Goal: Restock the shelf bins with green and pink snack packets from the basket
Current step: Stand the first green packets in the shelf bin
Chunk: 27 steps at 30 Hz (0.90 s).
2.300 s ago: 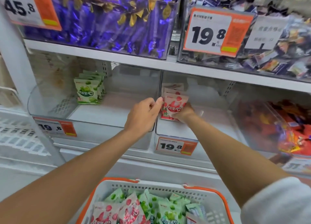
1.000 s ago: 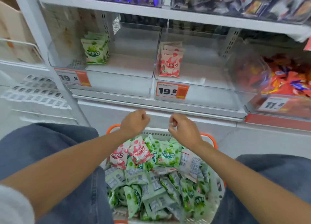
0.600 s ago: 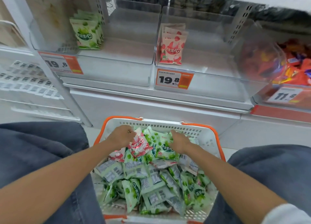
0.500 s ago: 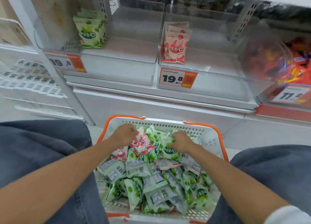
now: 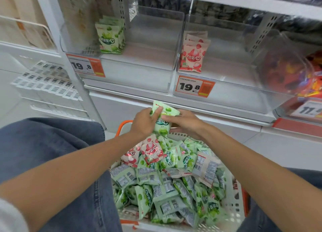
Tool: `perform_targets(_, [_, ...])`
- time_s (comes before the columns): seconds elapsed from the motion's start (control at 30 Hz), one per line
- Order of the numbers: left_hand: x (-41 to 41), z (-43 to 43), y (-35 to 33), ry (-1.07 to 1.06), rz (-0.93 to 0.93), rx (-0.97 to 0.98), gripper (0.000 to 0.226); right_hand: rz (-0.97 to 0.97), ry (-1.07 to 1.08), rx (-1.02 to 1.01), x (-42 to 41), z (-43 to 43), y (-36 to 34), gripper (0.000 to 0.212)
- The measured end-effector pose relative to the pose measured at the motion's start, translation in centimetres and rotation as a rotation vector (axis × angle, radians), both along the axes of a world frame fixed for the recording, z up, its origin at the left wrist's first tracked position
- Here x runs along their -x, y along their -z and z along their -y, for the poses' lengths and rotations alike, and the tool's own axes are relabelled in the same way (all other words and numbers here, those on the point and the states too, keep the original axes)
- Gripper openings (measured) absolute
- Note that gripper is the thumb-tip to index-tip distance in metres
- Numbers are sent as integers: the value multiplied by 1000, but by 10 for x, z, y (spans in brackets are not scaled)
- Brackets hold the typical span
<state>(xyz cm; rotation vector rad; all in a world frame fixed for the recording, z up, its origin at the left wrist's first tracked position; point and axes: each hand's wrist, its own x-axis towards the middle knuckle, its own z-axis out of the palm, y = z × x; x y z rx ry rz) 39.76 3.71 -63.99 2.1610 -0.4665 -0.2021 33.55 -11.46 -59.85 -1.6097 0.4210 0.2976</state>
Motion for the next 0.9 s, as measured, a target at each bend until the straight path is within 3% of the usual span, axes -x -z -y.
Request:
perform_targets(0.17, [-21, -7, -32, -94, 101, 33, 58, 36, 70, -82, -17, -10, -27, 13])
perform_targets(0.3, [-36, -17, -58, -163, 185, 67, 55, 79, 49, -95, -32, -22, -48, 10])
perform_targets(0.57, [-87, -38, -111, -307, 286, 54, 62, 229, 78, 6, -94, -50, -99, 11])
perform_targets(0.67, [-100, -50, -123, -447, 315, 75, 65, 235, 38, 79, -122, -58, -117, 22])
perform_targets(0.9, [-165, -90, -146, -663, 522, -66, 35, 229, 88, -26, -212, -74, -133, 14])
